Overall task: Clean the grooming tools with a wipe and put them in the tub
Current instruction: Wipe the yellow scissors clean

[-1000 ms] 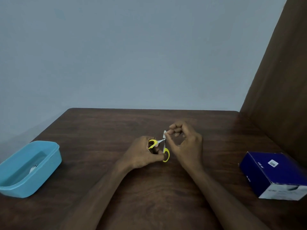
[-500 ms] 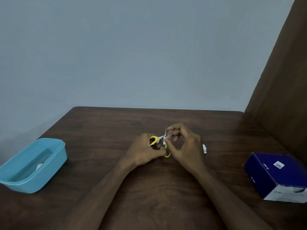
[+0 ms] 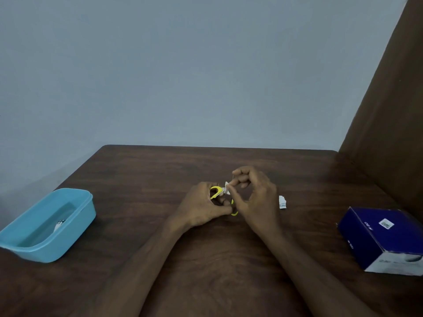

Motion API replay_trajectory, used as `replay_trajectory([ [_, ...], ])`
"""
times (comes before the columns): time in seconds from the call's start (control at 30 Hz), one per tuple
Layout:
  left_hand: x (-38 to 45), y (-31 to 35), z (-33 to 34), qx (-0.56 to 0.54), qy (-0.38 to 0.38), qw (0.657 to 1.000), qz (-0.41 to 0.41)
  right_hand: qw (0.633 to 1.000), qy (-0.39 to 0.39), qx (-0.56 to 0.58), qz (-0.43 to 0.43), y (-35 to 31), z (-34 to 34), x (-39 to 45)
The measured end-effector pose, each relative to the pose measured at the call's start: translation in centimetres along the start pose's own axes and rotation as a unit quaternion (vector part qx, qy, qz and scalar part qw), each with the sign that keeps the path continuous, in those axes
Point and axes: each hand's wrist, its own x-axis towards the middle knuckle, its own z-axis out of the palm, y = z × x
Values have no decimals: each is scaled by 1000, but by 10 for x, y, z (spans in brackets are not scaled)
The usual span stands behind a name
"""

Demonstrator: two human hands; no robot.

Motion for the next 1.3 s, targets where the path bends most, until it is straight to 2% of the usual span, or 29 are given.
replay_trajectory([
  [0.13, 0, -1, 0, -5, 21, 1000, -7, 1000, -2, 8, -19, -12, -1, -1],
  [0.2, 2, -1, -1, -13, 38, 999, -18, 998, 31, 48, 24, -10, -5, 3],
  [0.27, 3, 0, -1, -36, 47, 998, -27, 995, 33, 69, 71, -5, -8, 5],
  [0.4, 3, -2, -1, -54, 55, 997, -24, 987, -22, 59, 147, 6, 0, 3],
  [0.63, 3, -4, 1, -74, 68, 995, -22, 947, -105, 170, 253, 15, 3, 3],
  [0.77, 4, -9, 3, -47, 64, 997, -11, 935, -129, 213, 254, 14, -1, 5],
  [0.9, 6, -9, 3, -123, 96, 987, -25, 960, -124, 147, 203, 20, -2, 6],
  [1.0, 10, -11, 2, -148, 133, 980, 1, 966, -141, 137, 171, 18, -2, 5],
  [1.13, 11, -16, 3, -154, 160, 975, 14, 970, -111, 141, 165, 16, 1, 4],
  [1.23, 13, -16, 3, -183, 165, 969, 6, 970, -55, 145, 187, 17, -1, 7],
  [1.3, 14, -16, 3, -190, 167, 967, 6, 968, -50, 146, 199, 17, -3, 7],
])
